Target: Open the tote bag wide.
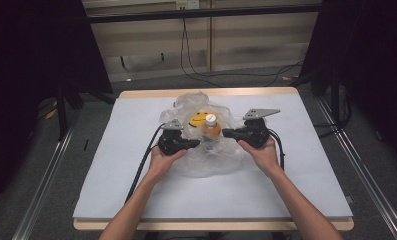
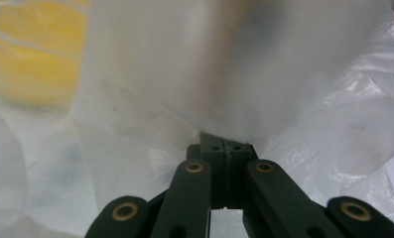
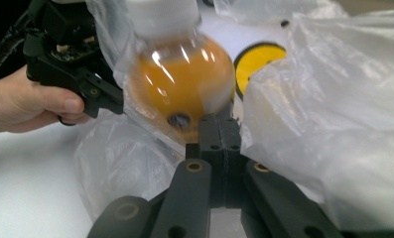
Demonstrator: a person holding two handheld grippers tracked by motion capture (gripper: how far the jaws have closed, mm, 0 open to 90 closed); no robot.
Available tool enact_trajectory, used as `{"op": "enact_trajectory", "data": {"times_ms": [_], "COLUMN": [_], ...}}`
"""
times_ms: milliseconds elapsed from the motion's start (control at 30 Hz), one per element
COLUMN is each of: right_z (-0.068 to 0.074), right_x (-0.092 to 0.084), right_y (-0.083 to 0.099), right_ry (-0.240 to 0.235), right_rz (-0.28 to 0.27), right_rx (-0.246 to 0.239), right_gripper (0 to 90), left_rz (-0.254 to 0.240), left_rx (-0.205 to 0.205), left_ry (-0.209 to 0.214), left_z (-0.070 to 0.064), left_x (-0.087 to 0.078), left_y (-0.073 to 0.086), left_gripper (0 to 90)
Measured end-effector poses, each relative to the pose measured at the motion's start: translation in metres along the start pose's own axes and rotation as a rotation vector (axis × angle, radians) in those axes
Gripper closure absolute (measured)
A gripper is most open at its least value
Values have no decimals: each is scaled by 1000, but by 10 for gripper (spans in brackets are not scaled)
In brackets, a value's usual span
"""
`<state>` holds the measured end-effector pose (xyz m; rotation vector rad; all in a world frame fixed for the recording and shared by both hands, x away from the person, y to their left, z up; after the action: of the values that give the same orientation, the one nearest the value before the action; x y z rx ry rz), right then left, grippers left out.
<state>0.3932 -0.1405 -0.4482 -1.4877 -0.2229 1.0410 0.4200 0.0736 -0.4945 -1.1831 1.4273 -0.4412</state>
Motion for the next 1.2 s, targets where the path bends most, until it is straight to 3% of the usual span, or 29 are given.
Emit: {"op": "enact_trajectory", "data": {"times_ms": [67,100,267,300,367,467,500,533,600,633,667,767,833,900,933,1033,1067,1100,1133,1200], "right_z": [-2,-2,-7,-7,-8,-11,-11,-12,-11,-11,-10,-12,-13,-16,-17,-23,-27,-30,-32,-38], "right_x": [2,3,5,5,6,7,7,8,12,12,15,19,22,21,21,15,11,8,5,-1], "right_y": [8,11,23,26,31,39,41,44,52,52,58,64,69,70,70,71,72,74,75,78], "right_ry": [1,3,17,28,23,23,22,20,-5,-5,-4,-9,-13,-36,-38,3,9,18,14,27], "right_rz": [23,35,68,79,94,117,126,139,189,189,233,273,306,303,302,310,307,306,300,291], "right_rx": [6,5,5,-9,-4,1,5,5,5,5,-14,-8,-7,-5,-11,-28,-21,-11,1,34], "right_gripper": [900,900,900,900,900,900,900,900,900,900,900,900,900,900,900,900,900,900,900,900], "left_rz": [4,19,64,74,98,102,127,132,152,152,136,143,153,141,140,146,179,189,189,213], "left_rx": [-15,18,41,25,35,16,32,-16,34,34,31,14,25,8,29,17,13,60,40,43], "left_ry": [-4,-2,-8,-12,-16,-15,-18,-30,-17,-17,-39,-40,-34,-31,-29,-33,-44,-42,-47,-66], "left_z": [0,2,3,3,6,5,6,4,6,6,6,4,5,5,6,5,5,7,5,7], "left_x": [1,1,5,6,6,9,9,12,14,14,15,15,14,14,13,11,5,3,1,-6], "left_y": [2,2,10,12,15,17,18,21,23,23,23,23,23,24,24,25,26,26,28,30], "left_gripper": [900,900,900,900,900,900,900,900,900,900,900,900,900,900,900,900,900,900,900,900]}}
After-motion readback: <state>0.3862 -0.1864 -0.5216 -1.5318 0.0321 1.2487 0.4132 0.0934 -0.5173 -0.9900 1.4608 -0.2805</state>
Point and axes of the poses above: each handheld gripper's, and its own axes: x roughly forward along the jaws, y roughly out of its underside, z roughly to its left, the point moved 5 cm from there along x, roughly forward along the jaws, and after that the axes turned 4 degrees about y, right-handed, at the moved point
